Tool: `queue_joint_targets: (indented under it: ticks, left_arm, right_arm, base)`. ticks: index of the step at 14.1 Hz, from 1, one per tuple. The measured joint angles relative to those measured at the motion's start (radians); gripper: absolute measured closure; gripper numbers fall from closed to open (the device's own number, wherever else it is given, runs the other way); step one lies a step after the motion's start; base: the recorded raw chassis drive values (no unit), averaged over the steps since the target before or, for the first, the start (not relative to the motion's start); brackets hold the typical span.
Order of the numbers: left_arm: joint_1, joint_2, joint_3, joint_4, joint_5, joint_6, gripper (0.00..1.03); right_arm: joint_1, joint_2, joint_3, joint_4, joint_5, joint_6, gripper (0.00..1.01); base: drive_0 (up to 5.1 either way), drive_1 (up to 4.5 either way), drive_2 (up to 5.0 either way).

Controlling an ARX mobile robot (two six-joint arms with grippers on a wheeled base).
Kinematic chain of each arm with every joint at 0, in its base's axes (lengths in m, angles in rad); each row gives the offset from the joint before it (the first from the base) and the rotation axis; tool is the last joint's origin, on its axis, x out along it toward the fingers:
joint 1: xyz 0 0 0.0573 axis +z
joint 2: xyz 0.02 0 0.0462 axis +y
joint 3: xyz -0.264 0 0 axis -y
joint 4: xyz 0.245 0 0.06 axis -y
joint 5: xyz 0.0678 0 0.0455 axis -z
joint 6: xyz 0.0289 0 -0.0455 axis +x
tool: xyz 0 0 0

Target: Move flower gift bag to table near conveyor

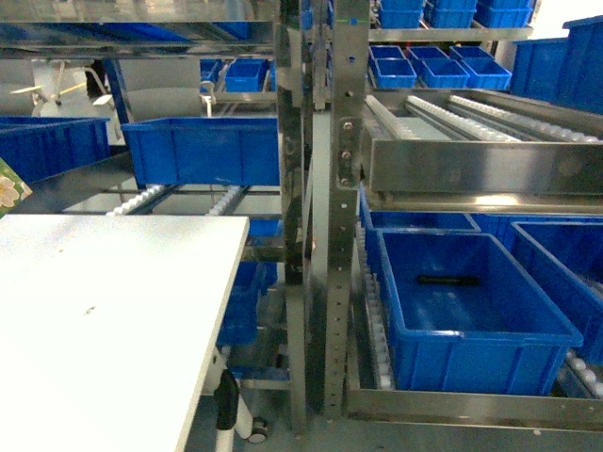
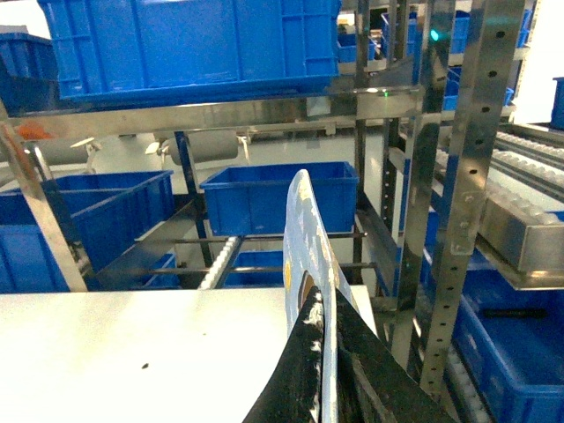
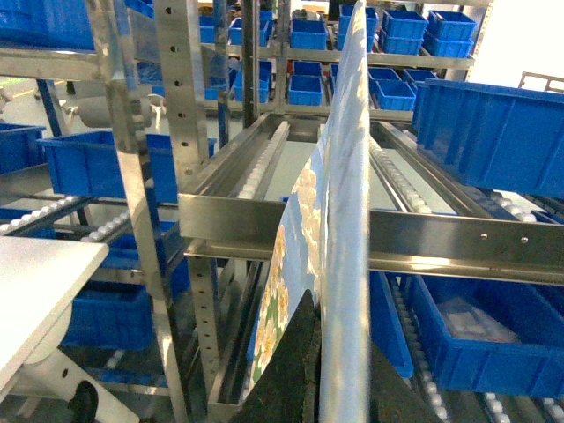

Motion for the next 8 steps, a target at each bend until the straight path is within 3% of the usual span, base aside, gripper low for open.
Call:
queue_joint_targets:
  ticks: [8]
  left_arm:
    - [0.0,0.0,0.0,0.0,-0.001,0.0,1.01]
  right_arm:
    - [0.0,0.0,0.0,0.003,0.0,0.0,0.99]
  base:
    - [-4.9,2.45,2.4]
